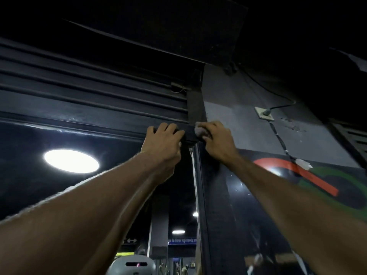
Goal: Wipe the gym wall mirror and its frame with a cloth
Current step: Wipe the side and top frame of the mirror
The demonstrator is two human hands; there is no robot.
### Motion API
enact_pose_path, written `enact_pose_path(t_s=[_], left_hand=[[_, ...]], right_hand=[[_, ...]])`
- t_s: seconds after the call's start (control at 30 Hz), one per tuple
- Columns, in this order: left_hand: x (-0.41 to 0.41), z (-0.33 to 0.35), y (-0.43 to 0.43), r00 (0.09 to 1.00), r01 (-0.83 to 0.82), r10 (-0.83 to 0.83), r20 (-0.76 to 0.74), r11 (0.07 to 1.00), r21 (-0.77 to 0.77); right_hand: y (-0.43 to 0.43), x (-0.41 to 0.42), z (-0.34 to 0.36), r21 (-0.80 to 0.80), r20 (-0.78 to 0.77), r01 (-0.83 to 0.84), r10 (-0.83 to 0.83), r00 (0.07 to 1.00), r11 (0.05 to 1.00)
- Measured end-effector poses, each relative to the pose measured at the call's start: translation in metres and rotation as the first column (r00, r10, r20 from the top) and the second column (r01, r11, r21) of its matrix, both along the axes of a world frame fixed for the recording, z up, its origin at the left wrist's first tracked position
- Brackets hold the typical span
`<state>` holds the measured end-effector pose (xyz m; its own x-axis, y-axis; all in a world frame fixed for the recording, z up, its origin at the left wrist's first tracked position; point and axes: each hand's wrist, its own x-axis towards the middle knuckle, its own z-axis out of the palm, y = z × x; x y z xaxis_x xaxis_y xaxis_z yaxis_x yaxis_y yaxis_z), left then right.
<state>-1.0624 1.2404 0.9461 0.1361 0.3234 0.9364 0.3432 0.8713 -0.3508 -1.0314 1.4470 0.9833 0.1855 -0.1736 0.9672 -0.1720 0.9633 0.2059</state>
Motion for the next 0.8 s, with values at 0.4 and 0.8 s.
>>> enact_pose_path(t_s=[0.4, 0.8], left_hand=[[0.019, 0.011, 0.006, 0.988, -0.06, 0.074, 0.137, 0.993, -0.103], [0.031, 0.01, 0.019, 0.967, -0.137, 0.186, 0.175, 0.956, -0.258]], right_hand=[[0.008, 0.029, -0.065, 0.314, 0.005, 0.058, -0.062, 0.998, 0.948], [0.026, 0.022, -0.109, 0.144, -0.018, -0.093, 0.096, 0.995, 0.985]])
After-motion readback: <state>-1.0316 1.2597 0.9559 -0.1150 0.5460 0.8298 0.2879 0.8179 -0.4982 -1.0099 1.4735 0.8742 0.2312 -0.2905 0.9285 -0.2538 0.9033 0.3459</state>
